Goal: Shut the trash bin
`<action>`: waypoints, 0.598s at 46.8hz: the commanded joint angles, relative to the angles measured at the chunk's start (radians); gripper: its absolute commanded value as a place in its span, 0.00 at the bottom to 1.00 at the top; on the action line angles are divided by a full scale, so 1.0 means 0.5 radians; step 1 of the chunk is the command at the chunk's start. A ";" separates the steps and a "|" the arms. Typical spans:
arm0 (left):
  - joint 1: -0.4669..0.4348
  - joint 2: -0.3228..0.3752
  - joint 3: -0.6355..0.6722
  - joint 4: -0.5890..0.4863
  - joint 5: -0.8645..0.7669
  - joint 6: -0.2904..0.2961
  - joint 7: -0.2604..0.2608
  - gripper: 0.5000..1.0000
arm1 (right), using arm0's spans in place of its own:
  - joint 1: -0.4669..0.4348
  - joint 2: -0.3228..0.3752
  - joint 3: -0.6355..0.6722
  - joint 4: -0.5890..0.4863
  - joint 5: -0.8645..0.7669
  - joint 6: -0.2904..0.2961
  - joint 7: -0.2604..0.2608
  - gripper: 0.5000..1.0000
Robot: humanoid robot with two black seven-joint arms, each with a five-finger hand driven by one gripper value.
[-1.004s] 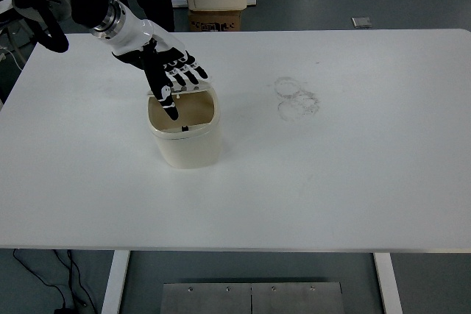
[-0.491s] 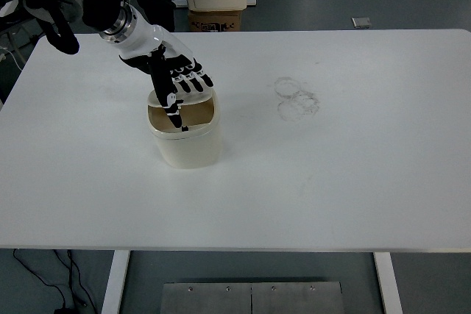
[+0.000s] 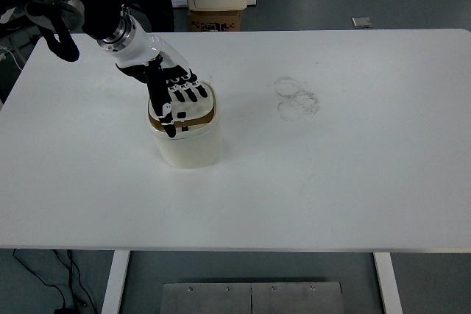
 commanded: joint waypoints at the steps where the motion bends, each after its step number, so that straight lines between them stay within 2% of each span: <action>1: 0.008 -0.003 0.000 0.000 0.000 0.000 0.000 1.00 | 0.000 0.000 0.001 0.000 0.000 0.000 0.000 0.98; 28: 0.069 -0.009 0.003 -0.012 0.000 0.000 0.000 1.00 | 0.000 0.000 0.001 0.000 0.000 0.000 0.000 0.98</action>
